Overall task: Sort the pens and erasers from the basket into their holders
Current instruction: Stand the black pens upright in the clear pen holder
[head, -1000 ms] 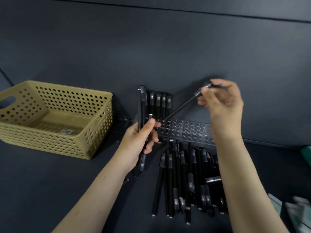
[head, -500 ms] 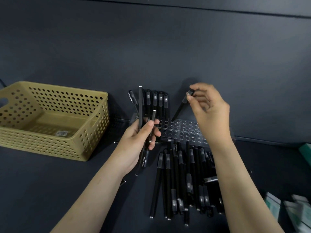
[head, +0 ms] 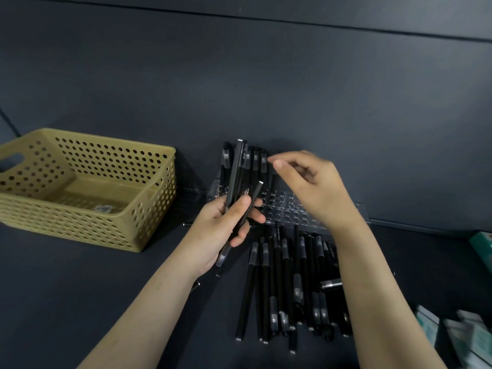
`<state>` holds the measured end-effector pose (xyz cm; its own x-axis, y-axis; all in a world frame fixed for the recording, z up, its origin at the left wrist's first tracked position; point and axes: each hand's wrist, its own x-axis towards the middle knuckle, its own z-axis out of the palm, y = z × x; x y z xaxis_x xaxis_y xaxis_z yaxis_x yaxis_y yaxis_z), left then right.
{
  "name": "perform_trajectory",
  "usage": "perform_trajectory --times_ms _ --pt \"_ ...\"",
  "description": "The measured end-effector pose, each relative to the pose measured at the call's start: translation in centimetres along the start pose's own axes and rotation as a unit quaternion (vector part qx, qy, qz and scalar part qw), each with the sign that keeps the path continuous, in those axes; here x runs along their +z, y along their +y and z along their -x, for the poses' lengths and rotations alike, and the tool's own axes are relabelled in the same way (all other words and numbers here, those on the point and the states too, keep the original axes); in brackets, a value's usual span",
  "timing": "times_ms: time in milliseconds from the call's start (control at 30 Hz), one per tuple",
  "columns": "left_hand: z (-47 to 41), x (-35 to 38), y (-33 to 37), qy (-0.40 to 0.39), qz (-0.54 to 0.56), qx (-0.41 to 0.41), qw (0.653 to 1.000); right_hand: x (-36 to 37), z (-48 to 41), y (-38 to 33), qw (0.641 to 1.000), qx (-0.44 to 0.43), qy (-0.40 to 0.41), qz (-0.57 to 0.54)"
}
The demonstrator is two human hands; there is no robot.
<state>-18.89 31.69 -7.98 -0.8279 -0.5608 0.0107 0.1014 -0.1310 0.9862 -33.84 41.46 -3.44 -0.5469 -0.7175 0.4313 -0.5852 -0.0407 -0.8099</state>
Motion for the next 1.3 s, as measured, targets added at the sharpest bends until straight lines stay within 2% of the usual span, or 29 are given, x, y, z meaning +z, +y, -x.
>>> perform_trajectory --times_ms 100,233,333,400,467,567,633,700,833,1100,1300 --pt "0.2 0.1 0.0 -0.039 -0.020 -0.006 0.999 0.3 0.2 -0.4 0.995 0.065 -0.039 -0.059" --pt "0.5 0.4 0.0 -0.096 -0.014 -0.029 0.995 0.9 0.2 -0.4 0.981 0.120 -0.024 -0.149" --pt "0.5 0.4 0.1 -0.109 -0.011 -0.038 0.993 0.9 0.1 -0.5 0.962 0.141 -0.017 -0.233" --pt "0.4 0.3 0.0 -0.105 -0.014 -0.043 0.993 0.7 -0.2 -0.5 0.945 0.133 0.043 -0.297" --pt "0.3 0.1 -0.1 -0.092 -0.024 -0.047 0.994 0.2 -0.4 -0.3 0.928 0.096 0.162 -0.321" --pt "0.0 -0.1 -0.2 -0.067 -0.019 -0.057 0.996 -1.1 -0.2 0.4 0.918 0.042 0.321 -0.230" --pt "-0.2 -0.1 -0.3 -0.053 -0.009 -0.070 0.996 -1.6 0.1 0.8 0.916 0.021 0.368 -0.156" --pt "-0.4 -0.2 -0.4 -0.043 -0.014 -0.075 0.996 -1.7 0.2 1.3 0.919 0.002 0.381 -0.103" --pt "-0.6 -0.1 -0.6 -0.031 -0.013 -0.072 0.997 -1.2 0.1 2.4 0.932 -0.016 0.361 -0.008" --pt "-0.7 -0.1 -0.3 -0.026 0.040 -0.086 0.995 0.3 0.2 3.3 0.939 -0.062 0.324 0.099" --pt "-0.6 -0.3 -0.2 -0.049 0.025 -0.094 0.994 1.1 0.3 3.9 0.943 -0.114 0.234 0.205"
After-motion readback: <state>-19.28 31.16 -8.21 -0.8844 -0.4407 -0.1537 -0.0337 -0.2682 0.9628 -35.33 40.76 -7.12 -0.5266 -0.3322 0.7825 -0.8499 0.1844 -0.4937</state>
